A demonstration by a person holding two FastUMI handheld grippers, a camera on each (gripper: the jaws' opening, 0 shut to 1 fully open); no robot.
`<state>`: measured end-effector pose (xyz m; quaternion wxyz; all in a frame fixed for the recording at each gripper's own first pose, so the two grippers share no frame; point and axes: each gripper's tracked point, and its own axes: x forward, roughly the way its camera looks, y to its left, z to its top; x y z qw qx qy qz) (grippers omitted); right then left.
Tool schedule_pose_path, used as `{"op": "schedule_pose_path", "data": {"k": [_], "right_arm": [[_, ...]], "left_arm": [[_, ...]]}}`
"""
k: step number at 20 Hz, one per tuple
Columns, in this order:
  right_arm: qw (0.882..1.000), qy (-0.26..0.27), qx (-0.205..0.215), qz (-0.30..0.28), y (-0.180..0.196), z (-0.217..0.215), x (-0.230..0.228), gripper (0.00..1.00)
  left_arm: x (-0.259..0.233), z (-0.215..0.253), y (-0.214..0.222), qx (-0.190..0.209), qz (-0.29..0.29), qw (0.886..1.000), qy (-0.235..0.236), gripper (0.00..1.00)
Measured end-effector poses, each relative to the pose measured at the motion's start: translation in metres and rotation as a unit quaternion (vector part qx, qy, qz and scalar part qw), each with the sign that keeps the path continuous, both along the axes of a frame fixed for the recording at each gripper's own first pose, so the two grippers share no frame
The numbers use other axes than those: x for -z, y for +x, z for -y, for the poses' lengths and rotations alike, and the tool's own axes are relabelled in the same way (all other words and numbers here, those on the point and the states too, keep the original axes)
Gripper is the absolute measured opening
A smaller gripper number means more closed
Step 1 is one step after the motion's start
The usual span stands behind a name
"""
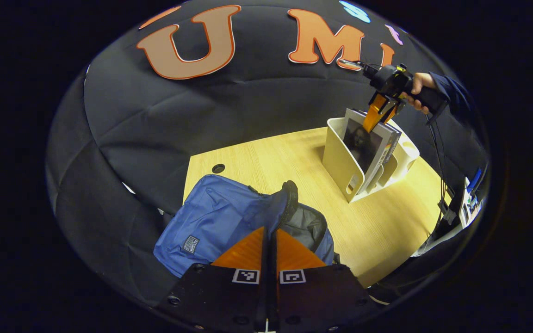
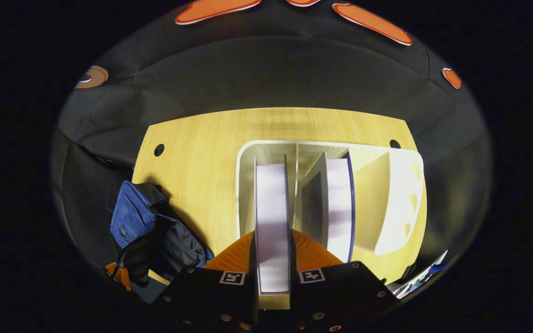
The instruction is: Open the schoolbag, grab two books from the bookshelf and put them into the schoolbag.
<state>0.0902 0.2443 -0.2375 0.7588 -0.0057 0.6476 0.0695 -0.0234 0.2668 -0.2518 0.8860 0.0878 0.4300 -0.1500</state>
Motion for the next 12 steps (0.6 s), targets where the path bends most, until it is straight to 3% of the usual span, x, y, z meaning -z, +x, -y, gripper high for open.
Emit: {"op": "schedule_pose_path", "data": {"k": [6, 12], "right_arm": [[0.999, 0.037, 0.004, 0.021, -0.004, 0.017, -0.048, 0.27], [0.993, 0.109, 0.019, 0.036, -0.015, 0.025, -0.098, 0.27]], "left_arm": [[0.005, 0.003, 0.000, -0.003, -0.007, 1.000, -0.006, 0.02], [0.008, 0.006, -0.001, -0.010, -0.017, 1.000, -0.005, 0.02]]}}
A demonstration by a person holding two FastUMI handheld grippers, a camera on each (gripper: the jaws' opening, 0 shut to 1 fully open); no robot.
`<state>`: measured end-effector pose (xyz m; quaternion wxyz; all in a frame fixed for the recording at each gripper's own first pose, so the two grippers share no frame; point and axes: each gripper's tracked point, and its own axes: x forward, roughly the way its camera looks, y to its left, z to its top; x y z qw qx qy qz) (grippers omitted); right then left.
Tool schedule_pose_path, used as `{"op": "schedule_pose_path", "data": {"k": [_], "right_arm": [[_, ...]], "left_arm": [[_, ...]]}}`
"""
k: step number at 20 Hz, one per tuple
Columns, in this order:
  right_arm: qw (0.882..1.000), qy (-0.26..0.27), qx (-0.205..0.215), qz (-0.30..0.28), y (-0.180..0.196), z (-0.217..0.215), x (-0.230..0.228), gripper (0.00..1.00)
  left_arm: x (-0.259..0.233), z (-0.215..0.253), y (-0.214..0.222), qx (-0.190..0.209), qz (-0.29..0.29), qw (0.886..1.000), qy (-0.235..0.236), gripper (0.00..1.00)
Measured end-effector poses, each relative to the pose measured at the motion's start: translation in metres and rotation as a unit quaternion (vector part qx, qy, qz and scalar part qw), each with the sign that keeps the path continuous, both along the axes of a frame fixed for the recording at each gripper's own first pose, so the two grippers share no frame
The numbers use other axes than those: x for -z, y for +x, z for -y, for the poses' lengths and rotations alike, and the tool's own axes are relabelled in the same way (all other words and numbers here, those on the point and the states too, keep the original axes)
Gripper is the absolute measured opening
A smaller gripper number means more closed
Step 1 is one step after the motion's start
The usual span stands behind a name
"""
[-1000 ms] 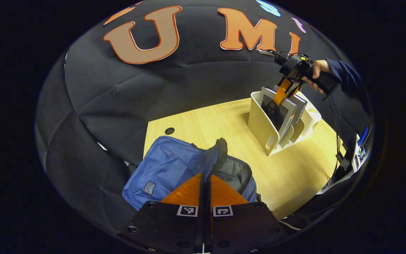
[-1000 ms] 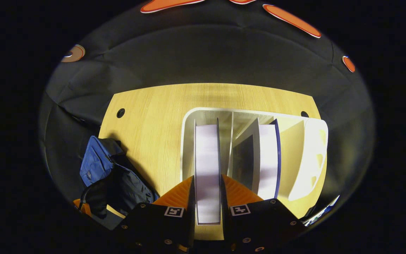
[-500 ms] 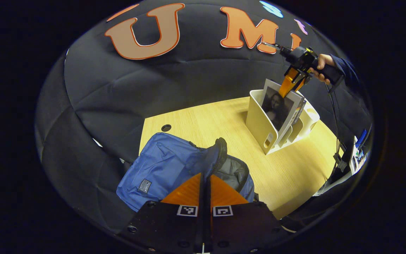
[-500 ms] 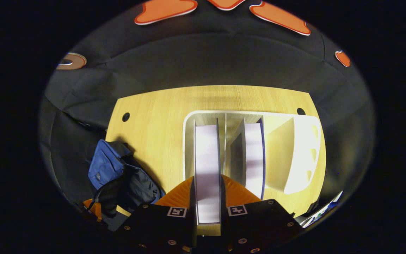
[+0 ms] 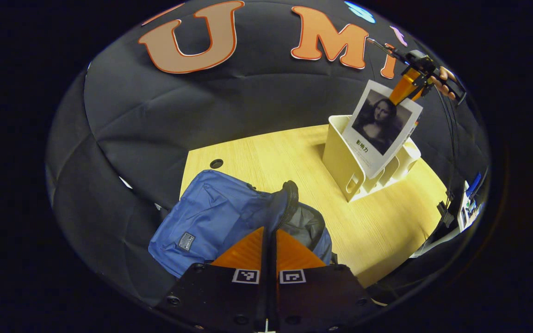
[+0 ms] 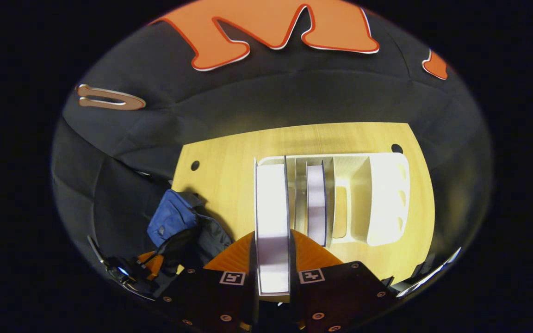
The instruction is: Open the schoolbag, grab two books from the bookshelf and put them into the schoolbag.
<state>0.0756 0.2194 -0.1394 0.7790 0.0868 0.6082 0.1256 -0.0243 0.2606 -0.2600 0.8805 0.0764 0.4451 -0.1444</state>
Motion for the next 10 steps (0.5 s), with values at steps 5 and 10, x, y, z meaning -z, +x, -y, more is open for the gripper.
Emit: {"op": "schedule_pose_path", "data": {"k": [5, 10], "right_arm": [[0.999, 0.022, -0.001, 0.026, -0.016, 0.021, -0.029, 0.27], [0.996, 0.074, 0.003, 0.051, -0.037, 0.032, -0.052, 0.27]], "left_arm": [[0.002, 0.002, -0.003, -0.006, -0.006, 1.000, 0.004, 0.02], [0.000, 0.007, -0.003, -0.004, -0.015, 1.000, 0.014, 0.02]]}}
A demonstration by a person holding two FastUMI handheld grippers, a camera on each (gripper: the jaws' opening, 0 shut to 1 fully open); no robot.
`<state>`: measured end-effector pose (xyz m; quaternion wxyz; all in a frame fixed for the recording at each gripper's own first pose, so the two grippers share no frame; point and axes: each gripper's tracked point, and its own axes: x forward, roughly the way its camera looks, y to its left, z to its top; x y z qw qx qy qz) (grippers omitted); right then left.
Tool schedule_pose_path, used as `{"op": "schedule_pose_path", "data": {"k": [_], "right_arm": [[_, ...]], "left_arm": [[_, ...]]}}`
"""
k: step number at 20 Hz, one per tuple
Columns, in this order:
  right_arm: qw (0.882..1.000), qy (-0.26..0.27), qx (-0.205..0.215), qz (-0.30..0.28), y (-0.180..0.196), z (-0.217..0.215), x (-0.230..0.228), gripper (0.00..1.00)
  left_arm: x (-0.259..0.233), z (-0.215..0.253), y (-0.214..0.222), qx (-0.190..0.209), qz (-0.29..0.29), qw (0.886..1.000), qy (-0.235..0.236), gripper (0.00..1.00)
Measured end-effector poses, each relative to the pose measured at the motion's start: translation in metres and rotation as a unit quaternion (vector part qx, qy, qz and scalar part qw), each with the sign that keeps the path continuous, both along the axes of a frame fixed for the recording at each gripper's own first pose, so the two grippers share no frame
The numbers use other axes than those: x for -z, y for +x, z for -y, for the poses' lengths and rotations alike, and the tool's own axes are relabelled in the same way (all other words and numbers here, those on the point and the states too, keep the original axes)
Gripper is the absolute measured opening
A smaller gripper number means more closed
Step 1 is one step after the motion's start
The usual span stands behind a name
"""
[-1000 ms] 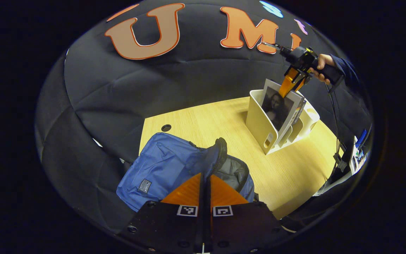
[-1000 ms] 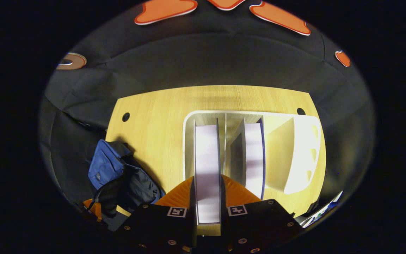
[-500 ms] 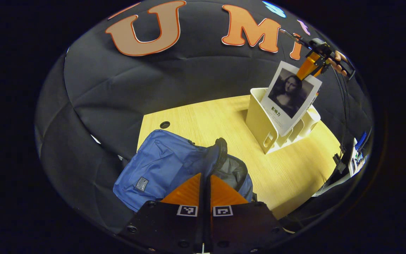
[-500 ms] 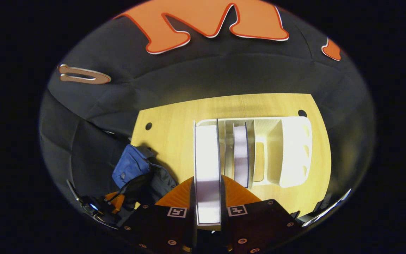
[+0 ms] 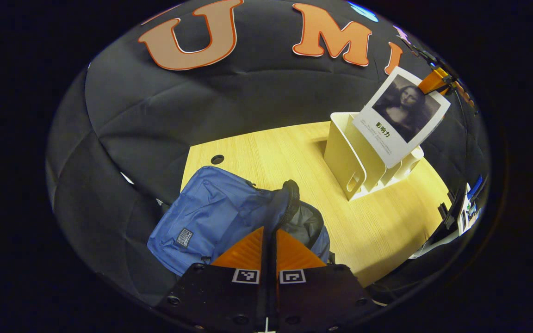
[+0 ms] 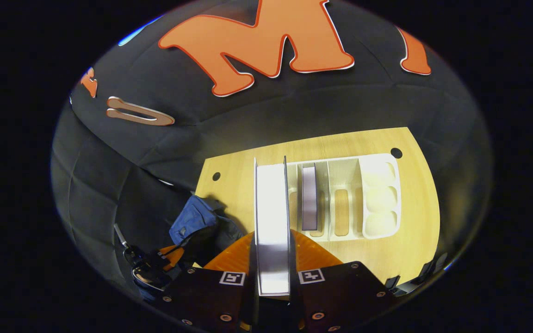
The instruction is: Open the schoolbag, grab two books from the bookshelf and put them into the schoolbag.
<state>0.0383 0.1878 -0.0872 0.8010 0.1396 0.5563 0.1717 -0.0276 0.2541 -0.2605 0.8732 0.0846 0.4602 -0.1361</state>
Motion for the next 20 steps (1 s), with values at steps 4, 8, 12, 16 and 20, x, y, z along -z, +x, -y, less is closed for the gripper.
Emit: {"op": "schedule_pose_path", "data": {"k": [4, 8, 12, 16, 20], "right_arm": [[0.997, 0.075, 0.002, -0.001, -0.028, -0.015, 0.001, 0.27], [0.990, 0.138, -0.001, -0.023, -0.064, -0.044, 0.020, 0.27], [0.984, 0.171, -0.001, -0.051, -0.101, -0.074, 0.054, 0.26], [0.964, 0.239, 0.024, -0.113, -0.138, -0.111, 0.091, 0.26], [0.957, 0.254, 0.059, -0.128, -0.146, -0.135, 0.126, 0.26]], "left_arm": [[-0.002, 0.000, 0.002, 0.000, -0.009, 1.000, 0.011, 0.01], [-0.005, 0.000, 0.004, -0.002, -0.015, 1.000, 0.022, 0.02], [-0.012, -0.003, 0.010, -0.015, -0.003, 0.999, 0.030, 0.02], [-0.018, -0.003, 0.011, -0.017, 0.002, 0.999, 0.033, 0.02], [-0.027, -0.007, 0.014, -0.020, 0.009, 0.999, 0.036, 0.02]]}}
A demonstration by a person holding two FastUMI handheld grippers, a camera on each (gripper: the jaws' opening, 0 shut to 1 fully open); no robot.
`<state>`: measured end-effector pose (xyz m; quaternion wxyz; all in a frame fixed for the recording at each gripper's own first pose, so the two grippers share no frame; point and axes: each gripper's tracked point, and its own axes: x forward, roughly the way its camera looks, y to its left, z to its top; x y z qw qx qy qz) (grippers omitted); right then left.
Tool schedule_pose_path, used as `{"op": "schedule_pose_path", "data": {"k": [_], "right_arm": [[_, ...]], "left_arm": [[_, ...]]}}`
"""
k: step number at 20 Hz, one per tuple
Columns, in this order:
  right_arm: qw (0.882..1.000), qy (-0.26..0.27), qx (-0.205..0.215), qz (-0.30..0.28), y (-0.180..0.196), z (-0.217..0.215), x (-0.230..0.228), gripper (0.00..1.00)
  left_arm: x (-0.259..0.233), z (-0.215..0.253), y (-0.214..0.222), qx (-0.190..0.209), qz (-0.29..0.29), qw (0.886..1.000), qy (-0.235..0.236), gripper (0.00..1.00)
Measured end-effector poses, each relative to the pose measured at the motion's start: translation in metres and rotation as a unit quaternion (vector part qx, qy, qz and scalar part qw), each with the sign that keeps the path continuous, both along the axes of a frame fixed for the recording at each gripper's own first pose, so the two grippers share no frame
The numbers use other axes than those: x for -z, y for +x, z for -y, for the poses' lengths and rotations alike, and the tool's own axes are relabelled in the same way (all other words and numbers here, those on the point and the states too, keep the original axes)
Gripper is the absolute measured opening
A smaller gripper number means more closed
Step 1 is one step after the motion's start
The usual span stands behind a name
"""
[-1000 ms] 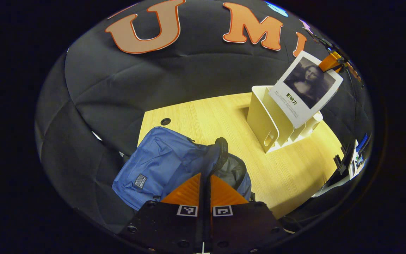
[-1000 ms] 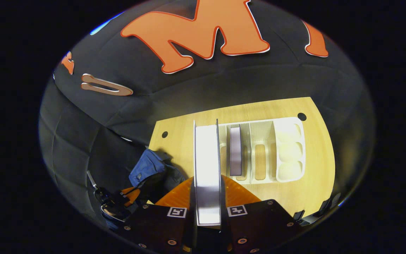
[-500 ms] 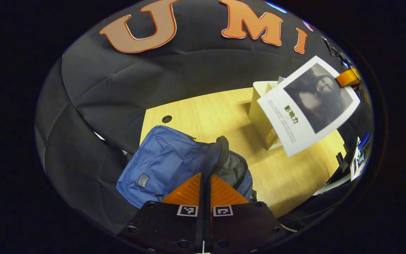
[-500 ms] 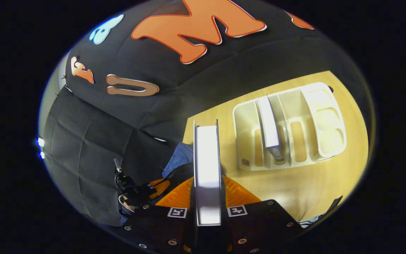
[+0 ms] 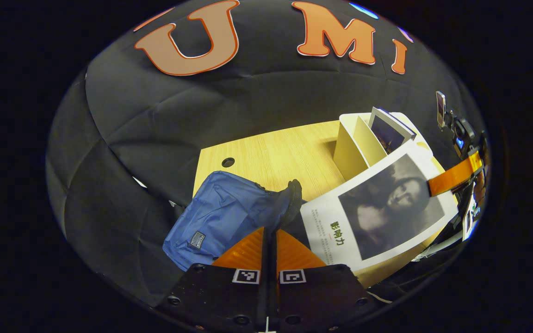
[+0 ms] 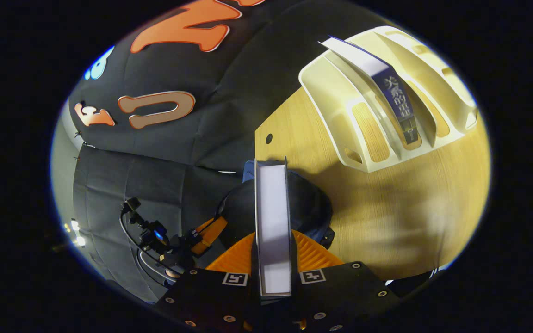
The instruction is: Open the schoolbag, grab two books from the bookshelf and put them into the schoolbag.
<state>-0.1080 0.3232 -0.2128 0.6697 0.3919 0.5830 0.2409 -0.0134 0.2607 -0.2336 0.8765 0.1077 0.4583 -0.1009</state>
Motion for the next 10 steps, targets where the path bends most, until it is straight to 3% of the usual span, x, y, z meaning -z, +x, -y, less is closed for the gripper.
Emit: {"op": "schedule_pose_path", "data": {"k": [4, 5, 6, 10], "right_arm": [[0.999, 0.016, 0.043, 0.010, 0.011, -0.011, 0.014, 0.26], [0.998, 0.022, 0.050, 0.010, 0.011, -0.015, 0.015, 0.26], [0.998, 0.027, 0.059, 0.008, 0.011, -0.020, 0.020, 0.26], [0.997, 0.032, 0.075, -0.011, 0.002, -0.049, 0.041, 0.26]], "left_arm": [[-0.006, 0.001, 0.002, -0.002, 0.003, 1.000, -0.006, 0.02], [-0.008, 0.003, 0.001, -0.002, 0.004, 1.000, -0.012, 0.07], [-0.011, 0.005, 0.003, -0.001, 0.005, 1.000, -0.016, 0.02], [-0.020, 0.008, 0.007, 0.000, 0.007, 0.999, -0.036, 0.02]]}}
